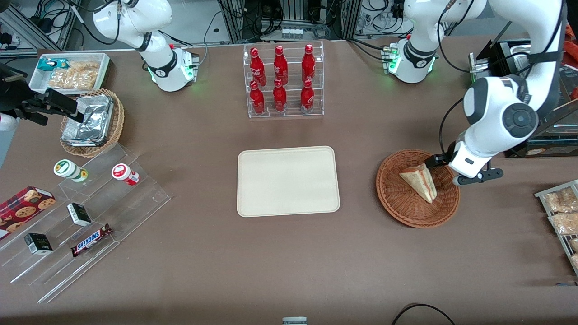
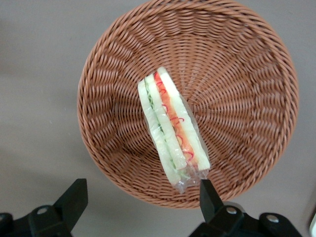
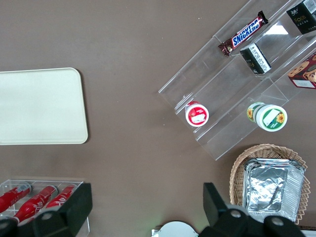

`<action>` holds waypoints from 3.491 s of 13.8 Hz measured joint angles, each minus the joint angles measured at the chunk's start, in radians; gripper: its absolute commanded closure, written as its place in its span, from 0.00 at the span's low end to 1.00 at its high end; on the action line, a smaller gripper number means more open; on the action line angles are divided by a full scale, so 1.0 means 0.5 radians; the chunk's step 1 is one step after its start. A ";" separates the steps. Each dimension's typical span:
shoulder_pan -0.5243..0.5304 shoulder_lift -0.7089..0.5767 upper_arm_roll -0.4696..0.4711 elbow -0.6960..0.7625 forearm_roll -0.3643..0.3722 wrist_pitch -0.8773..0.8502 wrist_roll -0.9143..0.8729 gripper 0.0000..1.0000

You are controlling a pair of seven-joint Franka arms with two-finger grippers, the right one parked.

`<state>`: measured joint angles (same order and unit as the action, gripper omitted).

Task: Place sandwich from basket to tray
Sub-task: 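Lower the left gripper onto the wrapped sandwich and close on it, then lift the sandwich and carry it over the beige tray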

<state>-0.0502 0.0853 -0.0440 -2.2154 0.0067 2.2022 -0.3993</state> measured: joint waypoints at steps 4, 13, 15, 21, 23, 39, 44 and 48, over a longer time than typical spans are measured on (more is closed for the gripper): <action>-0.078 0.000 -0.006 -0.036 0.000 0.099 -0.687 0.00; -0.077 0.135 -0.002 -0.119 -0.001 0.359 -1.265 0.00; -0.077 0.197 -0.002 -0.119 -0.001 0.431 -1.269 0.00; -0.077 0.296 -0.002 -0.119 -0.001 0.481 -1.270 0.24; -0.077 0.297 -0.002 -0.119 -0.002 0.476 -1.284 0.65; -0.359 0.529 -0.107 0.701 -0.002 -0.498 -0.605 0.95; -0.768 0.805 -0.121 1.072 -0.001 -0.515 -0.789 0.94; -0.988 0.990 -0.120 1.275 -0.001 -0.500 -0.988 0.94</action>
<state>-0.5441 0.5803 -0.1038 -1.5777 0.0064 1.9522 -0.8933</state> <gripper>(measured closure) 0.855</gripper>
